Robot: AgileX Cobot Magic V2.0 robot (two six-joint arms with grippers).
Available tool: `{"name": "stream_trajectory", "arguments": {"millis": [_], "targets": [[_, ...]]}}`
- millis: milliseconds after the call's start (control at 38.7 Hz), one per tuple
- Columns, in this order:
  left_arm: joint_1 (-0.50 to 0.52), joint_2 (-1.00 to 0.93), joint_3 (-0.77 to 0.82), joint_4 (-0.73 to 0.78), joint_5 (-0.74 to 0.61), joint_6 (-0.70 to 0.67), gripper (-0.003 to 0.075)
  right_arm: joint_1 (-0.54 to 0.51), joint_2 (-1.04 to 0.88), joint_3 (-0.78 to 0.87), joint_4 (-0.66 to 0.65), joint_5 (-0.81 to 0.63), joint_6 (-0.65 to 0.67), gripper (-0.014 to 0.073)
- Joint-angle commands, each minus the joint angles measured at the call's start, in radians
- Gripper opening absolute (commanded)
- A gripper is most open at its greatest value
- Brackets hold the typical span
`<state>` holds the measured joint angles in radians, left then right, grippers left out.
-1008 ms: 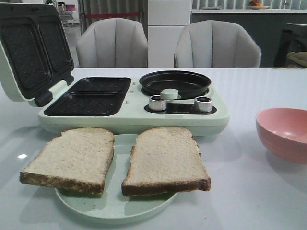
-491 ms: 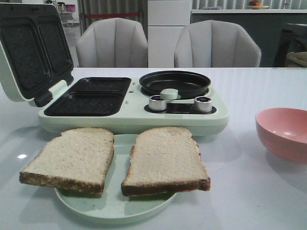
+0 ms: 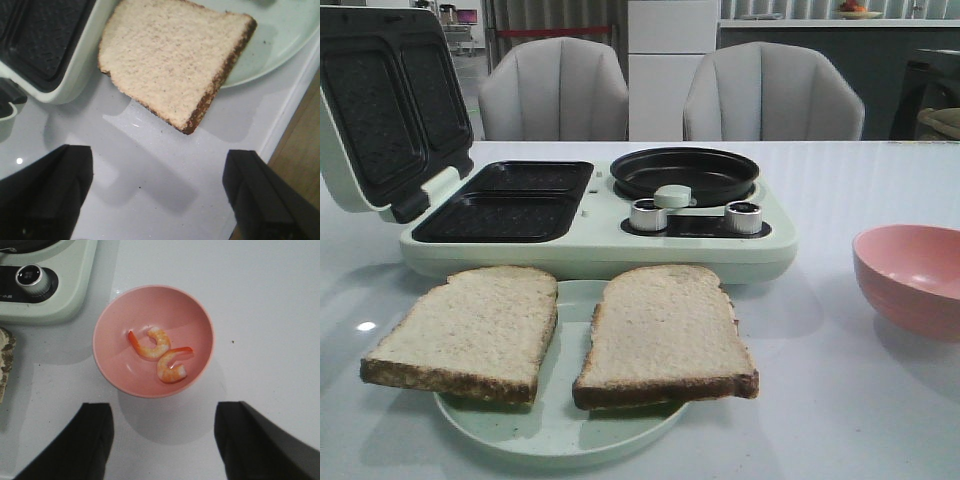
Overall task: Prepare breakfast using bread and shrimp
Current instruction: 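Reach the left gripper to the nearer bread slice and grasp it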
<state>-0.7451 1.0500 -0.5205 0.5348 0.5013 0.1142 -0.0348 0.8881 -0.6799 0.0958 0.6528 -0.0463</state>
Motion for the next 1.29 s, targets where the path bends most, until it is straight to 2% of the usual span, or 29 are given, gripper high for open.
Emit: {"name": "stream_trajectory", "arguments": {"millis": [0,103,258,543,801,904,982,1266], "targets": [[-0.046,0.071,-0.024,0.208,-0.029,-0.151,0.0571,-0.002,-0.005,-0.033,-0.006,-0.069,-0.007,0.0542],[-0.088,0.147,-0.024,0.337,-0.029,-0.287,0.0571,-0.002,-0.005,-0.033,-0.006,-0.069,-0.007,0.0542],[-0.137,0.238,-0.024,0.497,-0.02,-0.411,0.057,-0.002,-0.005,-0.033,-0.006,-0.069,-0.007,0.0542],[-0.141,0.385,-0.024,0.789,-0.01,-0.631,0.056,-0.002,-0.005,-0.033,-0.006,-0.069,-0.007,0.0542],[-0.141,0.484,-0.024,0.973,0.027,-0.802,0.056,-0.002,-0.005,-0.033,-0.006,-0.069,-0.007,0.0542],[-0.141,0.499,-0.024,0.989,0.031,-0.836,0.0552,-0.002,-0.005,-0.033,-0.006,-0.069,-0.007,0.0542],[-0.141,0.501,-0.024,0.989,0.031,-0.838,0.051,-0.002,-0.005,-0.033,-0.006,-0.069,-0.007,0.0542],[-0.141,0.501,-0.026,0.989,0.033,-0.838,0.025,-0.002,-0.005,-0.033,-0.006,-0.069,-0.007,0.0542]]}}
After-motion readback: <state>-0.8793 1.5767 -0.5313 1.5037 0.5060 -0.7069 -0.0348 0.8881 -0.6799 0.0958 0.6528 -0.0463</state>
